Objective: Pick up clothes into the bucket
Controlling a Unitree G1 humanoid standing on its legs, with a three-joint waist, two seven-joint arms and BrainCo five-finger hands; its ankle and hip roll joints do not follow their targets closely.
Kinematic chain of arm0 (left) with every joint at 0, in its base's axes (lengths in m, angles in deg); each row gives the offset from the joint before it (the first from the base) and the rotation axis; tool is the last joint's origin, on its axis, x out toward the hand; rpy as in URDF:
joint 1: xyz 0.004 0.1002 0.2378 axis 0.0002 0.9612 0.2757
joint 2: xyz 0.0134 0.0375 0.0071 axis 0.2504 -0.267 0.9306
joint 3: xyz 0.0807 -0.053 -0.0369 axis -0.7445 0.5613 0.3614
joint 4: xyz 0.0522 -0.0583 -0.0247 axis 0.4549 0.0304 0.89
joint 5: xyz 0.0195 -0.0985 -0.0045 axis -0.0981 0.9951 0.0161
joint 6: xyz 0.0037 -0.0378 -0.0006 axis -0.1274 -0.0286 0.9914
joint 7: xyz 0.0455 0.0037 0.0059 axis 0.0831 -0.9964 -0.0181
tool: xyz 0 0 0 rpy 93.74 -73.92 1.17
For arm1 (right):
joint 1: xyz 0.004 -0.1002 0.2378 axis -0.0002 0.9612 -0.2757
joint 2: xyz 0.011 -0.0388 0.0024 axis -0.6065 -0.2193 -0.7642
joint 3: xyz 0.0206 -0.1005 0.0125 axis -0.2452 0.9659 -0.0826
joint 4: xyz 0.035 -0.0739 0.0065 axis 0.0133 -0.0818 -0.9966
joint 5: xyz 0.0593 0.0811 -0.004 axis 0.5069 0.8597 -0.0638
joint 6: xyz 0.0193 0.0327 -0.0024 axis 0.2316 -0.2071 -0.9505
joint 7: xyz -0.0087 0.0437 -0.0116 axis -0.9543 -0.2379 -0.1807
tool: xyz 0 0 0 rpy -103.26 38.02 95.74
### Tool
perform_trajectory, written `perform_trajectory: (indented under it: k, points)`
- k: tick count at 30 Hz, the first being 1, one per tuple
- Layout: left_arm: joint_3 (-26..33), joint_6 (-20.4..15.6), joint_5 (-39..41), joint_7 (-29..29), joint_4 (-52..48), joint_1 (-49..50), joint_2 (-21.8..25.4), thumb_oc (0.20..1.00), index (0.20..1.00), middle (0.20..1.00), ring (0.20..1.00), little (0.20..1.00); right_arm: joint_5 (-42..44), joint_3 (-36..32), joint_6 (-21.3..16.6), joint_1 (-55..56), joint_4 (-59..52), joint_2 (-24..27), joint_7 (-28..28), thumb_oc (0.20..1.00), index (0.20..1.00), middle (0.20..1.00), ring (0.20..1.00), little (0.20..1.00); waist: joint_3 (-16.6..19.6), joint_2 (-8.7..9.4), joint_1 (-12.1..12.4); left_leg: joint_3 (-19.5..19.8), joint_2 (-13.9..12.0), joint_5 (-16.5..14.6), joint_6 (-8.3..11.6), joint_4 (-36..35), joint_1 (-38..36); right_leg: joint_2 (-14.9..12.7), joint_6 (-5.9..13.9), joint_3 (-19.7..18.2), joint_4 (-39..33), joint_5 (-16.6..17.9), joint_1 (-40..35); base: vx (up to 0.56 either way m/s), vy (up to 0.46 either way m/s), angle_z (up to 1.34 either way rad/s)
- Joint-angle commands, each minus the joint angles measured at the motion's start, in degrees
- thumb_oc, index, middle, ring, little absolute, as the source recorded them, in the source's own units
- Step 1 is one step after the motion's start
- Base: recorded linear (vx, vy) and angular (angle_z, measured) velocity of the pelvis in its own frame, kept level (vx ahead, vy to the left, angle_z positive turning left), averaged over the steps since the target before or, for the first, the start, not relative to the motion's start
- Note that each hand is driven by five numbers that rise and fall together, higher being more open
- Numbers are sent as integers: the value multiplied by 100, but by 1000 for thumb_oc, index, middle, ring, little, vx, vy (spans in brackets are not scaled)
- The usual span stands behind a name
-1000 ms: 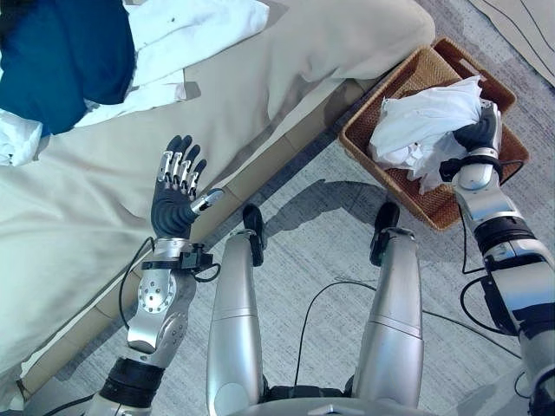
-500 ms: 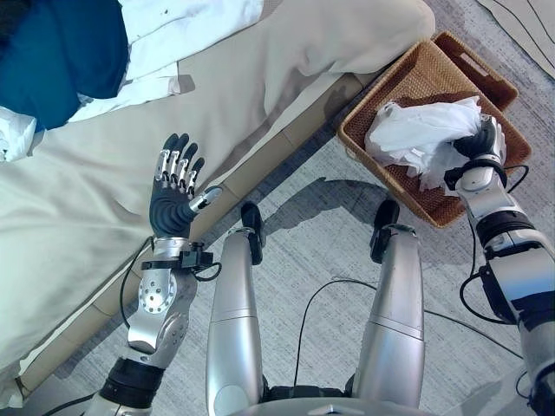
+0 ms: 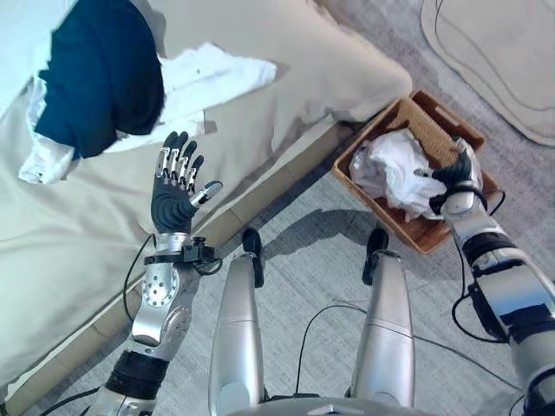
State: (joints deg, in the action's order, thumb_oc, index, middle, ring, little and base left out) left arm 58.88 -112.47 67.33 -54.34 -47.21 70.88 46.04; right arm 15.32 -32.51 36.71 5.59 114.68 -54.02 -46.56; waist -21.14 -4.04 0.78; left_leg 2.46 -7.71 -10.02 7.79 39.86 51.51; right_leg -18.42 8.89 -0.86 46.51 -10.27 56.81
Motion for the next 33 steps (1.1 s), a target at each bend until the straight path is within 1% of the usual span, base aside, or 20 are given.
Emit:
perform_trajectory:
  k: [1, 3, 4, 5, 8, 11, 14, 15, 16, 17, 18, 19, 20, 22, 23, 25, 27, 28, 29, 33]
  points:
    - [161, -290, -55, -121, -10, 6, 55, 1000, 1000, 1000, 1000, 1000, 11, -265, -183, 181, -219, 28, -90, 1000, 1000, 1000, 1000, 1000, 81, 183, -115, -57, 227, 152, -304, -321, -299, 107, -95, 184, -902, 556, -596, 9, -50, 12]
    - [175, -290, -101, -157, 156, 18, 65, 1000, 1000, 1000, 1000, 1000, 320, -535, -329, 485, -563, -15, -127, 1000, 1000, 1000, 1000, 1000, 88, 223, -132, 1, 211, 307, -253, -745, -755, 116, -49, 330, -1286, 647, -1116, 28, -44, 11]
    - [169, -291, -100, -157, 158, 18, 68, 1000, 1000, 1000, 1000, 1000, 319, -543, -326, 495, -572, -15, -128, 1000, 1000, 1000, 1000, 1000, 70, 222, -131, 4, 211, 316, -252, -766, -788, 116, -50, 339, -1305, 653, -1152, 56, -69, 13]
    - [228, -260, -243, -128, 345, 44, 97, 1000, 1000, 1000, 1000, 1000, 563, -789, -506, 844, -1094, -121, -183, 1000, 1000, 1000, 1000, 1000, 73, 259, -147, 58, 201, 432, -223, -1079, -1147, 128, -12, 465, -1534, 692, -1549, 67, -67, 12]
    - [304, -199, -451, -93, 701, 134, 122, 1000, 1000, 1000, 1000, 1000, 711, -1089, -741, 1540, -2087, -378, -146, 1000, 1000, 1000, 1000, 1000, 58, 331, -169, 171, 137, 584, -200, -1569, -1829, 178, 2, 693, -1920, 696, -2324, 118, -86, 17]
    - [349, -127, -786, -51, 1158, 172, 124, 1000, 1000, 1000, 1000, 1000, 757, -1284, -941, 2271, -3070, -636, 44, 1000, 1000, 1000, 1000, 1000, 102, 410, -175, 282, 29, 711, -138, -1993, -2494, 202, 9, 997, -2329, 706, -3190, 151, -87, 22]
    - [365, -17, -1058, -78, 1441, 216, 43, 1000, 1000, 1000, 1000, 1000, 1119, -1458, -1141, 2858, -3815, -991, 385, 1000, 1000, 1000, 1000, 1000, 219, 464, -166, 301, -72, 794, -82, -2307, -3153, 197, 32, 1384, -2732, 740, -4104, 160, -56, 30]
    - [363, -16, -1058, -78, 1440, 215, 45, 1000, 1000, 1000, 1000, 1000, 1119, -1463, -1138, 2863, -3822, -991, 387, 1000, 1000, 1000, 1000, 1000, 218, 464, -183, 317, -61, 838, -87, -2348, -3161, 192, 33, 1408, -2777, 778, -4128, 96, -22, 41]
    - [374, 26, -1078, -84, 1535, 165, 34, 1000, 1000, 1000, 1000, 1000, 1199, -1547, -1163, 2993, -3983, -1056, 409, 1000, 1000, 1000, 1000, 1000, 258, 459, -221, 85, -163, 911, -74, -2416, -3216, 133, 57, 1561, -2838, 752, -4325, 12, 0, 29]
    - [371, 26, -1078, -83, 1536, 162, 36, 1000, 1000, 1000, 1000, 1000, 1199, -1553, -1160, 2997, -3991, -1057, 410, 1000, 1000, 1000, 1000, 1000, 262, 459, -232, 96, -153, 948, -79, -2448, -3214, 130, 57, 1579, -2871, 783, -4334, 48, 50, 32]
    - [335, 83, -1182, -124, 1625, 102, 12, 1000, 1000, 1000, 1000, 1000, 1289, -1587, -1177, 3185, -4242, -1167, 461, 1000, 1000, 1000, 1000, 1000, 376, 456, -305, -430, -289, 1117, -161, -2595, -3354, 46, 72, 1829, -3046, 860, -4589, 29, 97, 55]
    - [322, 105, -1283, -110, 1668, 83, 12, 1000, 1000, 1000, 1000, 1000, 1333, -1576, -1189, 3229, -4311, -1232, 489, 1000, 1000, 1000, 1000, 1000, 429, 451, -318, -629, -343, 1170, -195, -2648, -3421, 30, 75, 1890, -3136, 915, -4659, 81, 155, 83]
    - [362, 122, -1461, -53, 1720, 95, 35, 1000, 1000, 1000, 1000, 1000, 1382, -1533, -1181, 3236, -4368, -1307, 544, 1000, 1000, 1000, 1000, 1000, 506, 456, -276, -636, -349, 1115, -179, -2726, -3597, 35, 100, 1892, -3197, 945, -4725, 112, 138, 81]
    - [420, 280, -1916, 38, 1739, 153, 87, 1000, 1000, 1000, 1000, 1000, 1458, -1483, -1131, 3358, -4388, -1513, 648, 1000, 1000, 1000, 1000, 1000, 788, 552, -222, -766, -256, 1085, -256, -2965, -3887, -21, 193, 1945, -3531, 1131, -5042, 172, 148, 20]
    - [418, 286, -1927, 47, 1732, 161, 88, 1000, 1000, 1000, 1000, 1000, 1458, -1482, -1130, 3363, -4389, -1518, 648, 1000, 1000, 1000, 1000, 1000, 785, 562, -222, -772, -247, 1089, -261, -2981, -3907, -28, 200, 1945, -3548, 1139, -5061, 121, 140, -18]
    - [476, 420, -2527, 205, 1750, 136, 178, 1000, 1000, 1000, 1000, 1000, 1458, -1421, -1073, 3412, -4401, -1660, 708, 1000, 1000, 1000, 1000, 1000, 936, 643, -172, -853, -60, 1025, -329, -3073, -4042, -196, 304, 1964, -3669, 1250, -5278, 83, 169, -2]
    - [499, 434, -2715, 239, 1748, 137, 223, 1000, 1000, 1000, 1000, 1000, 1445, -1412, -1049, 3432, -4387, -1678, 746, 1000, 1000, 1000, 1000, 1000, 980, 672, -154, -857, 12, 979, -367, -3084, -4094, -269, 340, 1952, -3671, 1287, -5322, 74, 150, 11]
    - [517, 471, -2909, 269, 1732, 139, 265, 1000, 1000, 1000, 1000, 1000, 1409, -1408, -1028, 3450, -4377, -1696, 766, 1000, 1000, 1000, 1000, 1000, 1029, 705, -137, -864, 113, 917, -422, -3093, -4134, -340, 374, 1933, -3678, 1325, -5372, 120, 259, 14]
    - [555, 505, -3064, 269, 1715, 144, 299, 1000, 1000, 1000, 1000, 1000, 1341, -1409, -989, 3504, -4398, -1730, 785, 1000, 1000, 1000, 1000, 1000, 1085, 761, -123, -892, 274, 821, -508, -3064, -4195, -486, 445, 1891, -3670, 1472, -5454, 93, 202, 11]
    - [591, 520, -3253, 204, 1730, 188, 338, 1000, 1000, 1000, 1000, 1000, 1329, -1449, -946, 3621, -4394, -1812, 833, 1000, 1000, 1000, 1000, 1000, 1175, 839, -106, -937, 462, 711, -610, -3021, -4254, -646, 526, 1869, -3695, 1632, -5555, 70, 157, 15]
